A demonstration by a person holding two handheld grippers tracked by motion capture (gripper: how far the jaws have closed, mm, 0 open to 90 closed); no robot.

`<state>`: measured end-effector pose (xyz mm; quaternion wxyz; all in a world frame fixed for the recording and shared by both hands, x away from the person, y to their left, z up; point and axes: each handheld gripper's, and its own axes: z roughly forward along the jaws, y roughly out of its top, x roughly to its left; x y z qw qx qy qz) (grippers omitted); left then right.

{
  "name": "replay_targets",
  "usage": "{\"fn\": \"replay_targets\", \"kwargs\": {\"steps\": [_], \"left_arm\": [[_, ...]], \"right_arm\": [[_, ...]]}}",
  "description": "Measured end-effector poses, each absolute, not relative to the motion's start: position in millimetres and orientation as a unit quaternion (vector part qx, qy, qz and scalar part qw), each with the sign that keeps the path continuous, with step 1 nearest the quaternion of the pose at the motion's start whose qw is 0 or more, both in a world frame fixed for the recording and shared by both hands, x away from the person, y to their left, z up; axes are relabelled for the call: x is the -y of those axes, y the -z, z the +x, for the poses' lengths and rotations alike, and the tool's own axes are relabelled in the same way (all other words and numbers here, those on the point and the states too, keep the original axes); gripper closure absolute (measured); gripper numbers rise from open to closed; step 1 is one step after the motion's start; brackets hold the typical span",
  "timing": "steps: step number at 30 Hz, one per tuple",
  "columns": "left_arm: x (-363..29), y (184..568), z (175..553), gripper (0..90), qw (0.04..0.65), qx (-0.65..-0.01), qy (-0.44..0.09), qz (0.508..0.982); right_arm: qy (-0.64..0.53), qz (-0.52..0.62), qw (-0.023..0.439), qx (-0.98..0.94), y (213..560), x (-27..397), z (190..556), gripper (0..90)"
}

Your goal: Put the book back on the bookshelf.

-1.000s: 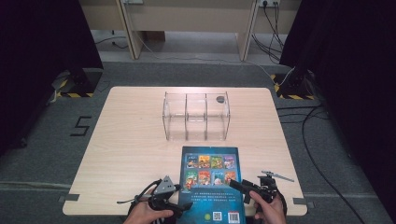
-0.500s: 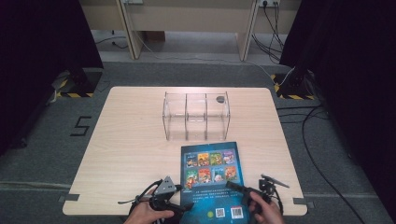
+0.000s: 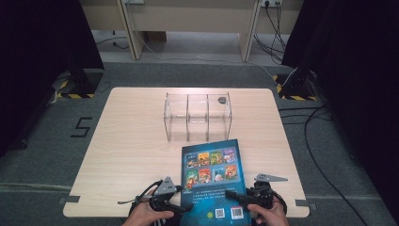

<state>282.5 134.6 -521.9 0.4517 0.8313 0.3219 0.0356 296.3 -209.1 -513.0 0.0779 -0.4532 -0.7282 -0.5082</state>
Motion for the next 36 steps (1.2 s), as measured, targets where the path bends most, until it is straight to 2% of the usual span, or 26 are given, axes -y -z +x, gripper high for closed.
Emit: {"fn": "replay_targets", "kwargs": {"steps": [6, 13, 17, 22, 26, 30, 32, 33, 36], "left_arm": [[-135.8, 521.5, 283.4, 15.3, 0.451, -0.328, -0.032, 0.829], [-140.4, 520.7, 288.8, 13.9, 0.46, -0.339, -0.002, 0.821], [-138.9, 519.1, 293.6, 16.4, 0.463, -0.337, 0.032, 0.819], [-138.3, 513.5, 298.3, 17.4, 0.449, -0.337, 0.042, 0.826], [-139.6, 509.0, 296.2, 20.0, 0.445, -0.328, 0.03, 0.833], [-139.4, 505.0, 294.1, 21.2, 0.441, -0.318, 0.017, 0.839], [-139.2, 505.0, 294.2, 21.4, 0.44, -0.317, 0.017, 0.84], [-138.2, 504.6, 294.1, 21.4, 0.439, -0.315, 0.014, 0.841], [-137.9, 503.6, 293.8, 21.5, 0.438, -0.312, 0.013, 0.843]], "right_arm": [[0.514, -0.443, 0.062, 0.732, 510.1, 208.2, 292.4, 51.1], [0.54, -0.38, -0.007, 0.751, 493.0, 205.0, 281.1, 53.1], [0.551, -0.357, -0.019, 0.754, 488.2, 203.8, 280.0, 54.8], [0.557, -0.328, -0.03, 0.763, 482.7, 200.2, 279.0, 56.3], [0.557, -0.319, -0.009, 0.767, 481.6, 200.6, 281.5, 59.0], [0.559, -0.305, 0.045, 0.769, 481.9, 196.9, 289.7, 65.1], [0.557, -0.306, 0.054, 0.77, 482.2, 196.1, 291.5, 65.2], [0.546, -0.299, 0.08, 0.779, 484.5, 193.4, 296.7, 65.3], [0.542, -0.295, 0.102, 0.781, 485.4, 189.0, 300.0, 66.9]]}}
